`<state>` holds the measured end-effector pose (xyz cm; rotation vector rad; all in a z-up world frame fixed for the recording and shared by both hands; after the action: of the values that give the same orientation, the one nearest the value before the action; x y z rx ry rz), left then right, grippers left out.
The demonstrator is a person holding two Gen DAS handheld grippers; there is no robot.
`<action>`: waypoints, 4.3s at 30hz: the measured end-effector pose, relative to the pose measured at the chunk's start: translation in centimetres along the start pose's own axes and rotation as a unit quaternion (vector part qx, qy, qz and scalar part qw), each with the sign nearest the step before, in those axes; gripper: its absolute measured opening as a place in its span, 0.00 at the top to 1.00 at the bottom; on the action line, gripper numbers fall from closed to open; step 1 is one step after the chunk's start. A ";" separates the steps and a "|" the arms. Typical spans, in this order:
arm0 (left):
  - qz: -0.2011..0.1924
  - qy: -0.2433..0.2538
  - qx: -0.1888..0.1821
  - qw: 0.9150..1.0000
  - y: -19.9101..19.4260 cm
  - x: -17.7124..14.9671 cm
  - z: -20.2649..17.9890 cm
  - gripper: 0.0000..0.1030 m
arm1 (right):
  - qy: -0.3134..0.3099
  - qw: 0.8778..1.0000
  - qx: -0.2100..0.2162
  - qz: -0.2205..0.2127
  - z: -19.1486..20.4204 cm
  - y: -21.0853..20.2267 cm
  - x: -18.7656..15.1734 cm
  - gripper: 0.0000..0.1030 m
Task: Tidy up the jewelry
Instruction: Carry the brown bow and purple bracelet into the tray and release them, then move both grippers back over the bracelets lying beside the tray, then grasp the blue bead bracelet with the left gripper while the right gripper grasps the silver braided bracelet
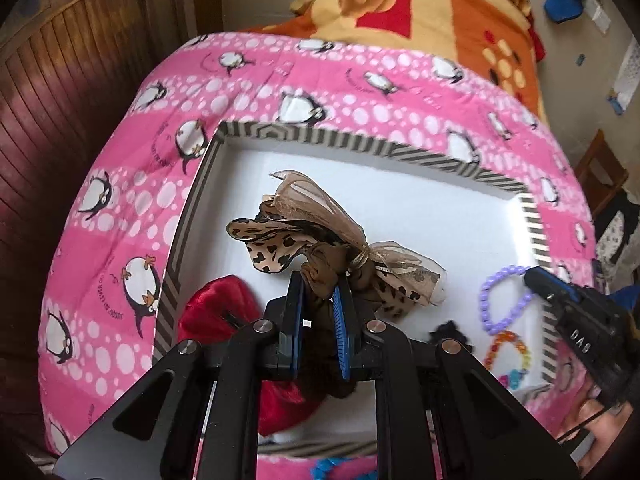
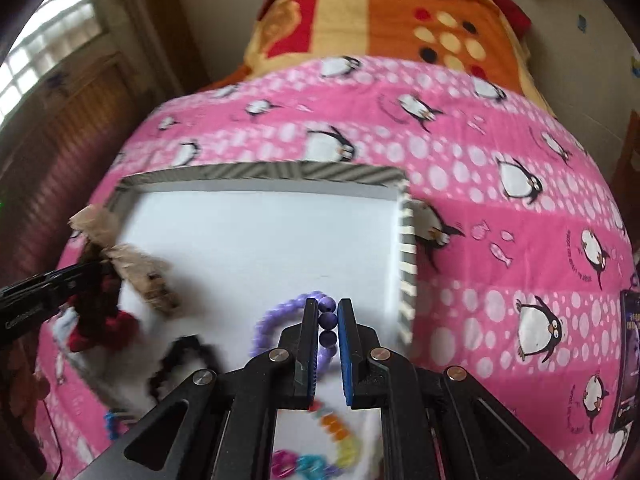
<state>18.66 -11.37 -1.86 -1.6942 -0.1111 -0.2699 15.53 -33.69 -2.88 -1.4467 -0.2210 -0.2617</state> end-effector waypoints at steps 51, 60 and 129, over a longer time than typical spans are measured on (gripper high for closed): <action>-0.106 0.038 0.066 0.991 -8.8 -17.3 2.2 0.53 | -0.009 0.998 0.019 -0.053 9.3 -10.6 -16.9 0.59; -0.138 0.034 0.092 0.986 -9.5 -19.1 2.7 0.53 | -0.002 0.998 0.029 -0.052 9.6 -10.9 -18.5 0.59; 0.002 0.017 -0.017 1.000 -4.0 -17.2 2.8 0.53 | -0.034 0.999 -0.014 0.020 4.8 -5.0 -22.7 0.63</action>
<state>1.39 -6.67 -2.53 -1.7220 -0.0770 -0.2991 -7.56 -28.49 -4.58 -1.4884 -0.2434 -0.1839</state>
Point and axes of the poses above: each gripper's, at about its wrist camera, not at the fingertips, and y roughly the way its jaws point, z to its left, x to its top, the point moved 2 cm from there along y, roughly the way its jaws point, and after that the axes turned 12 degrees about z, right-handed, at the moved point
